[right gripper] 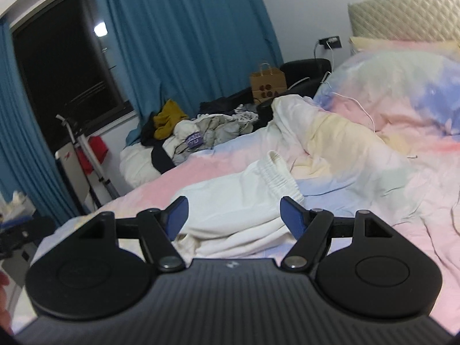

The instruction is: Fold clothes

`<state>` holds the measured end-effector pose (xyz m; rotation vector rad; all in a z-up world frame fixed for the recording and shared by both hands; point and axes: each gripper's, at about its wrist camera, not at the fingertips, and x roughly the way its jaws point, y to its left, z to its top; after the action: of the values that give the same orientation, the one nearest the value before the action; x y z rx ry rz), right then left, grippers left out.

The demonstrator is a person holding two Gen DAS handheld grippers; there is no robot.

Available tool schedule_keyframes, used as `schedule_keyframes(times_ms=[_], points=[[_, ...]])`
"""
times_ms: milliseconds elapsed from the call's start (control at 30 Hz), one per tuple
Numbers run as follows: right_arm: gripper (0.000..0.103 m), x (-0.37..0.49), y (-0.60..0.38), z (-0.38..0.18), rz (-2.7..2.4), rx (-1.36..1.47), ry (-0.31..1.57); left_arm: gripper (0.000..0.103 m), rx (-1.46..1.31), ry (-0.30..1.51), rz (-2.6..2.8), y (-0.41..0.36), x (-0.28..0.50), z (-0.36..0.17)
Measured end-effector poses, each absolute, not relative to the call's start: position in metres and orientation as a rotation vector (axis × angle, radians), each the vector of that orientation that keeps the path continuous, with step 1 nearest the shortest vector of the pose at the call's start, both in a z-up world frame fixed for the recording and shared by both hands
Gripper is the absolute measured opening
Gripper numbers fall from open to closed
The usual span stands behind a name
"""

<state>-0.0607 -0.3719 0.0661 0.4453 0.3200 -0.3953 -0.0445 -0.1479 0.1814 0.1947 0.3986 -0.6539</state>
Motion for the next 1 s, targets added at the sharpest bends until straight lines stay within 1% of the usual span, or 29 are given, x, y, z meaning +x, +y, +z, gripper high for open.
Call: schedule_keyframes(times_ms=[33, 133, 300, 567, 667, 1000], points=[[0.083, -0.065, -0.366, 0.067, -0.395, 0.441, 0.309, 0.103, 0.224, 0.383, -0.639, -0.15, -0.054, 0.181], [0.083, -0.075, -0.349, 0.067, -0.404, 0.399, 0.278, 0.103, 0.275, 0.354, -0.606, -0.154, -0.077, 0.179], [0.083, -0.077, -0.332, 0.061, -0.437, 0.328, 0.309, 0.103, 0.269, 0.354, -0.59, -0.152, -0.095, 0.169], [0.084, -0.073, -0.332, 0.042, -0.434, 0.317, 0.311, 0.103, 0.179, 0.399, -0.572, -0.14, -0.081, 0.15], [0.084, -0.069, -0.331, 0.036, -0.433, 0.294, 0.315, 0.103, 0.152, 0.441, -0.587, -0.138, -0.07, 0.139], [0.083, -0.056, -0.33, 0.019, -0.485, 0.251, 0.346, 0.103, 0.19, 0.46, -0.569, -0.151, -0.047, 0.119]])
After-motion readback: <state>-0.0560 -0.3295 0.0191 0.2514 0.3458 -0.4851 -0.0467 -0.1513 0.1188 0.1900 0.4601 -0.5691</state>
